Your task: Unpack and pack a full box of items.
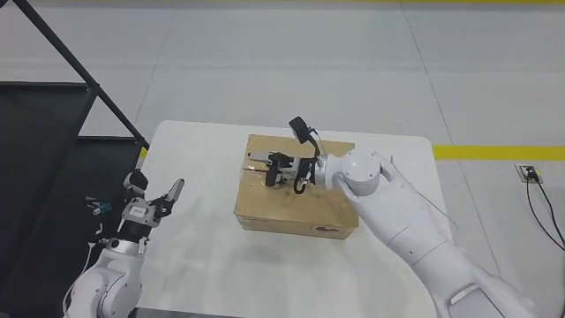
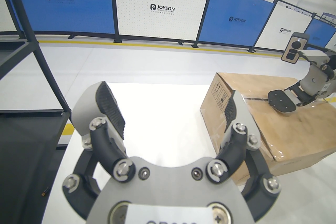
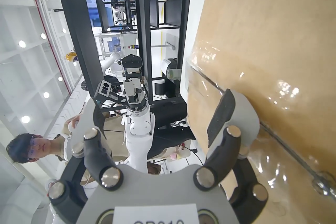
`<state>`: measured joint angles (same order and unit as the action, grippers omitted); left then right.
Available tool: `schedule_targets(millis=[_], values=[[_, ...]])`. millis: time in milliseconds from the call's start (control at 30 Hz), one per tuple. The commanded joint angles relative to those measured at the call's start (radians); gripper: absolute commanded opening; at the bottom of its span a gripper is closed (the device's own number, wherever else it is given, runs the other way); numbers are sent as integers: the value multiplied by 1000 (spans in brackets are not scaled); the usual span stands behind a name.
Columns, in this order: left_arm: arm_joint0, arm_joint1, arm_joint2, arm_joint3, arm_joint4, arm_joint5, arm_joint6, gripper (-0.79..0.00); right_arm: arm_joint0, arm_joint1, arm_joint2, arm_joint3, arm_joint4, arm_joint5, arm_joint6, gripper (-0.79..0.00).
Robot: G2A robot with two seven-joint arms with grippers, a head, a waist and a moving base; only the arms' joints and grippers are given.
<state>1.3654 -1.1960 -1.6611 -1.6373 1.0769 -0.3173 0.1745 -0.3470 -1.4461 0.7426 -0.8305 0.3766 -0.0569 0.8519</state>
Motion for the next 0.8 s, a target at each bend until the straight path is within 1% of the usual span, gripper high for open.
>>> schedule_targets(millis=[0, 200, 333, 533, 700, 767], values=[[-1, 0, 4, 1, 0, -3, 0, 0, 9, -7, -9, 15, -17, -5, -13, -785], [-5, 0, 13, 3, -1, -9, -1, 0, 21, -22, -25, 25, -61, -7, -29, -785], [-7, 0, 15, 5, -2, -13, -2, 0, 23, -36, -43, 28, -99, 13, -66, -785], [-7, 1, 13, 13, -7, -15, -1, 0, 30, -68, -77, 52, -122, 37, -112, -785], [-4, 2, 9, 19, -9, -15, 0, 0, 48, -96, -103, 83, -141, 31, -116, -785], [-4, 2, 8, 20, -13, -15, -1, 0, 55, -105, -112, 96, -162, 30, -136, -785]])
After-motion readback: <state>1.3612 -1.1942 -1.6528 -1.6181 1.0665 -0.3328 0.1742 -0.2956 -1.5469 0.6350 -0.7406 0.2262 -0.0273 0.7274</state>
